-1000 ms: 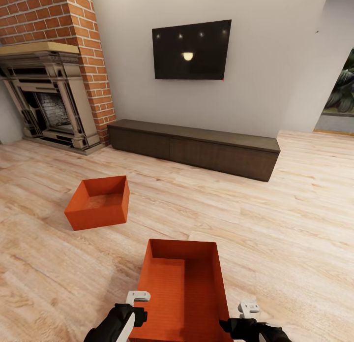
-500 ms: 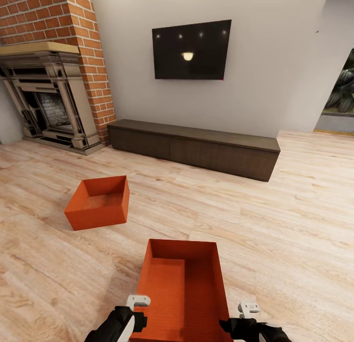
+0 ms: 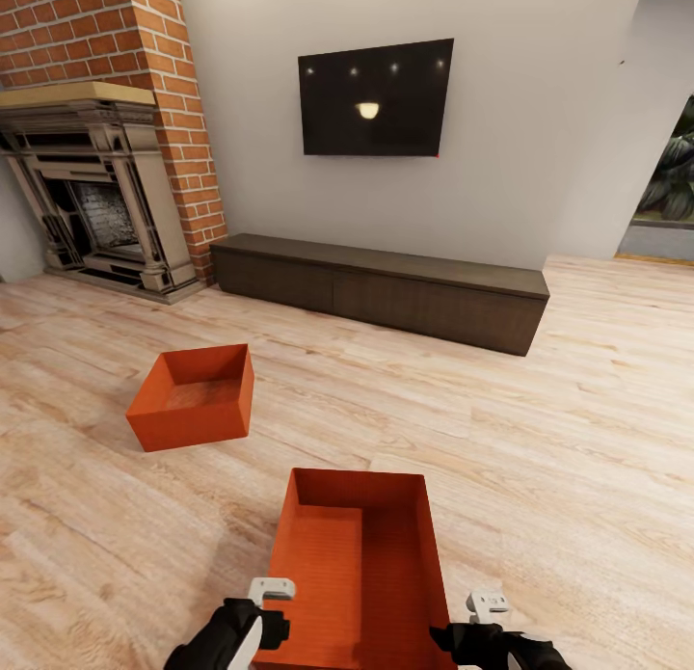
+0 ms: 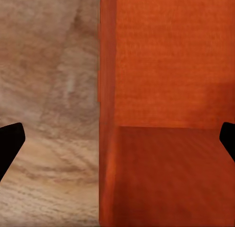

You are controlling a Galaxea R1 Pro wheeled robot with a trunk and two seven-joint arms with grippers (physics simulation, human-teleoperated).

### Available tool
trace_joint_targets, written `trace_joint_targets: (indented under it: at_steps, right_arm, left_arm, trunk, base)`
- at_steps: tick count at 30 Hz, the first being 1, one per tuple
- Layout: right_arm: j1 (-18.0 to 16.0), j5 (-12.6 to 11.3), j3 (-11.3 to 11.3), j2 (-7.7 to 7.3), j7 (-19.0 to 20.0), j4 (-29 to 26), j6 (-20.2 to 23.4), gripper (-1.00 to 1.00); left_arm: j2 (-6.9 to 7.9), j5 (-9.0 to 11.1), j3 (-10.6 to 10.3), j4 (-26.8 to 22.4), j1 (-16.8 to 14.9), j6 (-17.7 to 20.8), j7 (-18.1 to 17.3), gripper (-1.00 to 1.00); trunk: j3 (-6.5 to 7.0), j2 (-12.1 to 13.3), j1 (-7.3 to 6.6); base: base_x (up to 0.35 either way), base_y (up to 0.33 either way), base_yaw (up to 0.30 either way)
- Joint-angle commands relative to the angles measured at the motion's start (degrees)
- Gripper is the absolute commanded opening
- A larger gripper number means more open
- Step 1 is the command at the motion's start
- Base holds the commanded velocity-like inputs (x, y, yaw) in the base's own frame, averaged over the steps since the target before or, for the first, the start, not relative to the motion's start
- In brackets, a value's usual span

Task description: Move the two storage containers from the living room to the garage. In the garage, place one container on the floor and stack the other container on top of it (either order is fine).

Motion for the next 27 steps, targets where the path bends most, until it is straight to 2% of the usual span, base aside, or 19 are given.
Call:
trace_joint_targets:
  at_steps: [1, 6, 10, 27]
  right_arm:
    - [0.0, -0.5, 0.0, -0.02, 0.1, -0.1, 0.4, 1.0]
    - [0.0, -0.5, 0.1, -0.01, 0.2, -0.1, 0.4, 1.0]
    - [0.0, -0.5, 0.1, -0.02, 0.2, -0.1, 0.3, 1.0]
    - [0.0, -0.5, 0.1, -0.03, 0.2, -0.1, 0.2, 1.0]
  left_arm:
    - [0.25, 0.2, -0.3, -0.1, 0.0, 0.3, 0.4, 1.0]
    - [0.87, 0.2, -0.3, -0.2, 0.0, 0.3, 0.4, 1.0]
    - [0.95, 0.2, -0.3, -0.2, 0.0, 0.3, 0.4, 1.0]
    - [0.7, 0.4, -0.3, -0.5, 0.0, 0.0, 0.4, 1.0]
  trunk:
    - [-0.05, 0.0, -0.01]
    - [-0.05, 0.0, -0.01]
    - [-0.94, -0.1, 0.09]
    - [-0.94, -0.1, 0.09]
  base:
    - [0.0, 0.0, 0.0]
    - [0.0, 0.0, 0.0]
    - [0.0, 0.0, 0.0]
    - [0.0, 0.0, 0.0]
